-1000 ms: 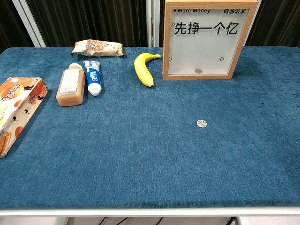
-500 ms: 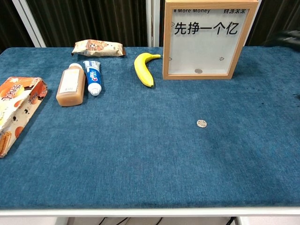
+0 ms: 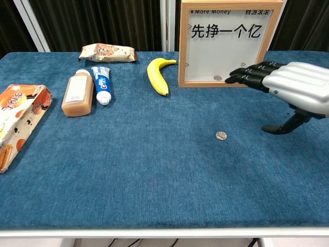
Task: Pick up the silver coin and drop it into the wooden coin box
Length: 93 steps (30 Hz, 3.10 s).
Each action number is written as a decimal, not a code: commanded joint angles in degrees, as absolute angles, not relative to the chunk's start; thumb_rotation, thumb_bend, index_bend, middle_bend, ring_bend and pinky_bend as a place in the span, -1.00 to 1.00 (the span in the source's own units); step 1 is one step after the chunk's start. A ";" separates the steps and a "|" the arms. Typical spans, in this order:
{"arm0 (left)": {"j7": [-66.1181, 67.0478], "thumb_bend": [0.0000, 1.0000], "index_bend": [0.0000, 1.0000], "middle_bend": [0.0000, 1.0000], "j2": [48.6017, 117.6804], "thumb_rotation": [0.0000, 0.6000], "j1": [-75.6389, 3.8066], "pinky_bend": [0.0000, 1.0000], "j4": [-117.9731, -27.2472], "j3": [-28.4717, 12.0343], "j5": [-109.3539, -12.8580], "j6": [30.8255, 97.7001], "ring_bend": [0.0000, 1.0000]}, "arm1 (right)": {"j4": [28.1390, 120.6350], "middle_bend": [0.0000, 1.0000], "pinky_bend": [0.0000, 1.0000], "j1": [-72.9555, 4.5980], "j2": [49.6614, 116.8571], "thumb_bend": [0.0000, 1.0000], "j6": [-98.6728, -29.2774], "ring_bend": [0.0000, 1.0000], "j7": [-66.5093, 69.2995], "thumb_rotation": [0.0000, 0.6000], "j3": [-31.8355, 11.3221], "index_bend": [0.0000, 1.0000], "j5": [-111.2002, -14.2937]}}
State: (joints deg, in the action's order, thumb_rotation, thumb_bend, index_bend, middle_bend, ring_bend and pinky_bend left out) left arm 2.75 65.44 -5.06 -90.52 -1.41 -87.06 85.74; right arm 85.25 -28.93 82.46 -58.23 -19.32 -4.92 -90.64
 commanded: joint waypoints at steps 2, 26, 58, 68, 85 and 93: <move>3.07 -0.77 -0.96 -1.00 64.89 1.00 -5.12 -1.00 -90.78 -1.03 -87.24 85.19 -1.00 | 83.81 -1.00 -1.00 -29.69 84.48 -0.56 -57.58 -1.00 -19.11 1.00 -4.58 -0.72 -89.37; 1.63 -0.75 -0.95 -1.00 64.70 1.00 -4.67 -1.00 -89.63 -1.19 -86.70 85.41 -1.00 | 74.58 -0.99 -1.00 -31.63 92.43 -0.42 -58.12 -1.00 -15.70 1.00 -2.59 -0.28 -88.04; -0.36 -0.75 -0.95 -1.00 65.24 1.00 -3.91 -1.00 -87.50 -1.16 -86.12 85.67 -1.00 | 67.16 -0.97 -1.00 -33.03 97.21 -0.32 -58.53 -1.00 -9.25 1.00 -1.32 -0.21 -87.97; 0.02 -0.75 -0.95 -1.00 65.39 1.00 -3.70 -1.00 -87.57 -1.20 -86.06 85.88 -1.00 | 66.72 -0.97 -1.00 -33.48 97.64 -0.32 -58.18 -1.00 -9.61 1.00 -1.39 -0.21 -87.57; -1.39 -0.75 -0.95 -1.00 65.69 1.00 -3.57 -1.00 -86.21 -1.41 -85.69 85.66 -1.00 | 65.23 -0.96 -1.00 -33.59 99.00 -0.29 -58.37 -1.00 -10.57 1.00 -1.25 -0.15 -87.02; -2.57 -0.75 -0.95 -1.00 66.03 1.00 -3.74 -1.00 -84.99 -1.60 -85.47 85.24 -1.00 | 63.56 -0.95 -1.00 -33.65 100.25 -0.28 -58.85 -1.00 -10.23 1.00 -1.49 -0.05 -86.93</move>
State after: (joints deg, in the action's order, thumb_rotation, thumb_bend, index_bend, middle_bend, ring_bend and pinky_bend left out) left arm -2.51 65.99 -3.72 -85.04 -1.58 -85.49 85.29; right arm 63.66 -33.64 100.15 -58.80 -10.26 -1.45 -86.94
